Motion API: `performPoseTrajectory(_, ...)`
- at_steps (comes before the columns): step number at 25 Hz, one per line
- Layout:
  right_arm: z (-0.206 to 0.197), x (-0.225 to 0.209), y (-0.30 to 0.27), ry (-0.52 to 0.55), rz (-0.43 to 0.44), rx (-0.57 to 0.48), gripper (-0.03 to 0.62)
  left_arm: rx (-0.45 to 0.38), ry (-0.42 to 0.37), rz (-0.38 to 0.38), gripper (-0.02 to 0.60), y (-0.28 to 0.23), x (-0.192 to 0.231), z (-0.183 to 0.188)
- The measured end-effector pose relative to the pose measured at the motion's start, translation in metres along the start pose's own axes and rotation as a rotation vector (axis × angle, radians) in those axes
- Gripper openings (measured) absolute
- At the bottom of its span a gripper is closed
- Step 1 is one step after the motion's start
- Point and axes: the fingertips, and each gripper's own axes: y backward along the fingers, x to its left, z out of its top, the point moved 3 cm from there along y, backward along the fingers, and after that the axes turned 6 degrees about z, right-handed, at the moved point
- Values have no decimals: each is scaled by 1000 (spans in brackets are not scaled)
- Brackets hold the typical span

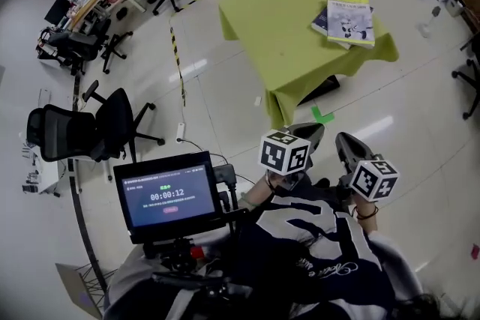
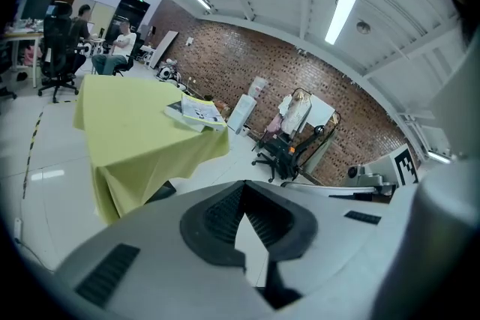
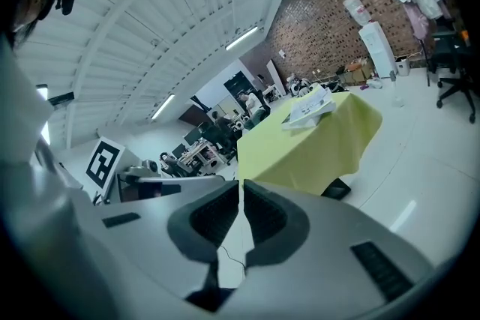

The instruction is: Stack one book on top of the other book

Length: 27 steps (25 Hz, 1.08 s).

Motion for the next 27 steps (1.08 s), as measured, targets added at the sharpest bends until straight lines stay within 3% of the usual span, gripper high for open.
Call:
performPoseTrajectory(3, 9, 6, -9, 5, -12, 12, 8, -6, 15, -13, 5, 2, 8, 14)
performPoseTrajectory(27, 14, -2, -29, 16, -70, 61, 7, 2, 70, -47, 5, -13, 36, 26)
